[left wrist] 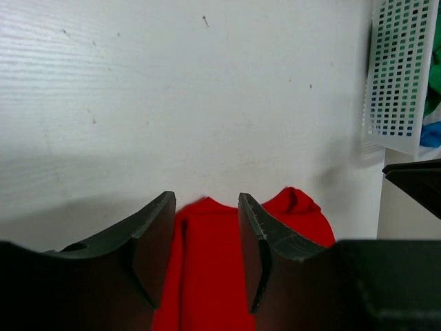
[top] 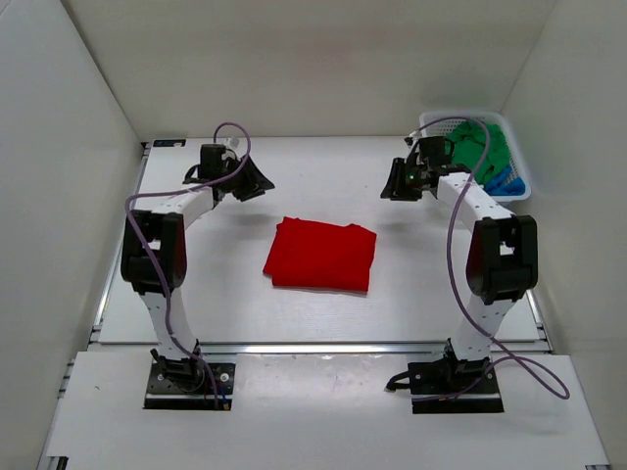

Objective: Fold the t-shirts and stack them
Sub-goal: Fold the long partially folded tshirt into a neat square, then put the neatly folded tshirt into the corner of the board with the left arm

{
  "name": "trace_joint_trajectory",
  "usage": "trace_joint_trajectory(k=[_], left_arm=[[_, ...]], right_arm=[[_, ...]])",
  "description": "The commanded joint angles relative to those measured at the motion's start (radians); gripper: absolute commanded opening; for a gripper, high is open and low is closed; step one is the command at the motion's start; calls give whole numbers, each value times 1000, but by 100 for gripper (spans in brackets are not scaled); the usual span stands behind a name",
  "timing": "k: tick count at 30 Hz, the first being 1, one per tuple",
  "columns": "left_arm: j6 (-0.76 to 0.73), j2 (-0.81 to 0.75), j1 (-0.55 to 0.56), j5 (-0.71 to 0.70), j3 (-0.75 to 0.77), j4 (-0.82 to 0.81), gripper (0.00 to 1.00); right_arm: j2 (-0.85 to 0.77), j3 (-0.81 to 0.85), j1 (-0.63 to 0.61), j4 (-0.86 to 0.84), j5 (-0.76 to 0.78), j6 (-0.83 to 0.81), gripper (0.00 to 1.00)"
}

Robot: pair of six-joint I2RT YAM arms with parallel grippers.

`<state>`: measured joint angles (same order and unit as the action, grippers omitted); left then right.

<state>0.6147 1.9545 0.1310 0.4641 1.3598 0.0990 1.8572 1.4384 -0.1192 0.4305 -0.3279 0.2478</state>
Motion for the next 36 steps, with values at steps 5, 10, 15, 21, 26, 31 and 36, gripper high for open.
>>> trace_joint_trajectory(k=[5,10,15,21,26,31,36], left_arm=[[-52,-238,74,-30,-257,16,50],[26,-336,172,-36,-415,-61,42],[19,-293,237,-142,-423,19,44],[-9,-302,229,-245,-445,59,56],[-35,-342,234,-260,-398,105,58],[-98,-325,237,-343,-376,163,60],[-173,-264,243,-404,-352,220,70]], right_arm=[[-194,-209,-23,-50,-80,21,13],[-274,-369,-62,-137,-218,60,0],[-325,-463,-89,-196,-269,116,0],[-406,-506,-99,-177,-273,117,0],[-431,-523,-89,-167,-292,104,0],[-473,-513,-85,-141,-286,97,0],[-518,-503,-54,-99,-295,84,0]])
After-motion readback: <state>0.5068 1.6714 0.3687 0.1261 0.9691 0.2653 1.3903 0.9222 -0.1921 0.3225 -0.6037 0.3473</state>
